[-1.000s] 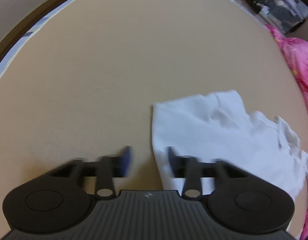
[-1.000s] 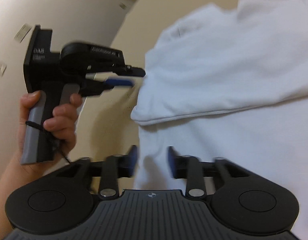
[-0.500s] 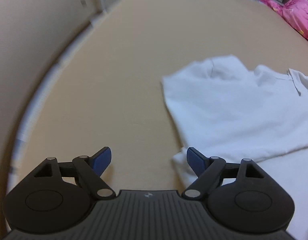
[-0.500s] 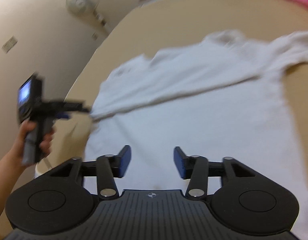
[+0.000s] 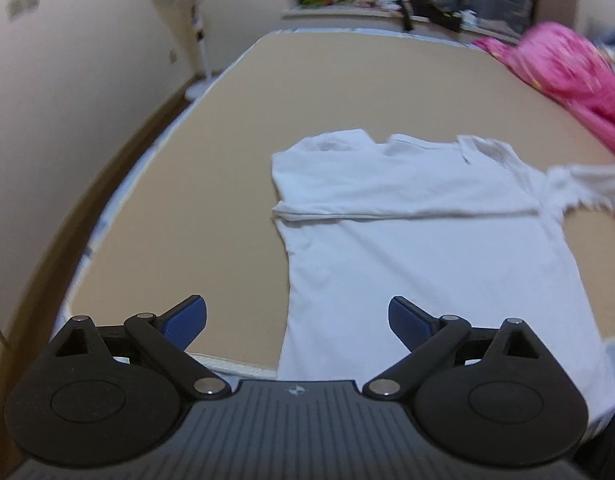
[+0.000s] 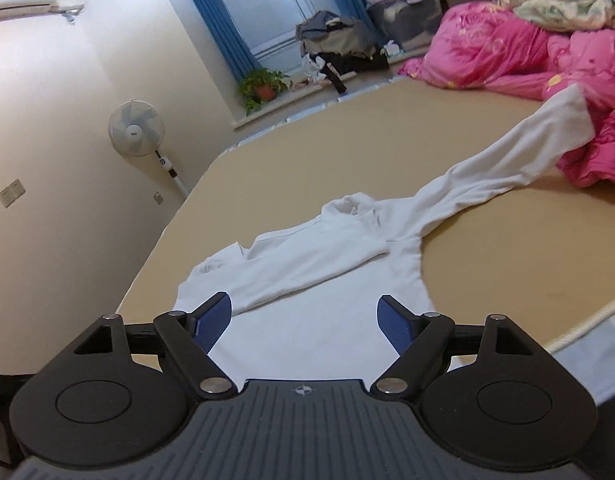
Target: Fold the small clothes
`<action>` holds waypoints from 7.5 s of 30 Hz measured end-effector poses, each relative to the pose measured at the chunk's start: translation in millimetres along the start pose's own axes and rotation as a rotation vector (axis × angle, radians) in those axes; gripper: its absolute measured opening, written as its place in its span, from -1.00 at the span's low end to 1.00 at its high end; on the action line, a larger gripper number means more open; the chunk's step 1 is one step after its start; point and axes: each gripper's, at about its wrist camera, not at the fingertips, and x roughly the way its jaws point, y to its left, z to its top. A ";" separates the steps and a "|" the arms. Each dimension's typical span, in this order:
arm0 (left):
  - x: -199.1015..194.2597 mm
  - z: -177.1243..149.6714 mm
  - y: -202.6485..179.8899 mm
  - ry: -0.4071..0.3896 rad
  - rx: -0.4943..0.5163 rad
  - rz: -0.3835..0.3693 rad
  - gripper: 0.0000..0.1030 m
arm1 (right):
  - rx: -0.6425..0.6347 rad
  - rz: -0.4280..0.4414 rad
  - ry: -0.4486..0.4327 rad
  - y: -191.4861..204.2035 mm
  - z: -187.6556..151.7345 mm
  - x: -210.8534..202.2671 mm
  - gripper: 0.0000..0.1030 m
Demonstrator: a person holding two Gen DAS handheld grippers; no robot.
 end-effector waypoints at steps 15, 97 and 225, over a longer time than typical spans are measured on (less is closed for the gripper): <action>-56.7 10.1 -88.7 -0.072 0.190 0.069 0.97 | 0.022 -0.097 -0.108 -78.5 -14.6 -44.6 0.72; 78.0 35.1 137.4 0.230 -0.272 0.385 0.98 | -0.395 -0.158 0.067 112.7 201.5 268.0 -0.89; 15.6 -85.0 14.2 0.237 0.049 0.078 0.97 | -0.295 -0.232 0.219 -26.6 -83.7 21.9 0.65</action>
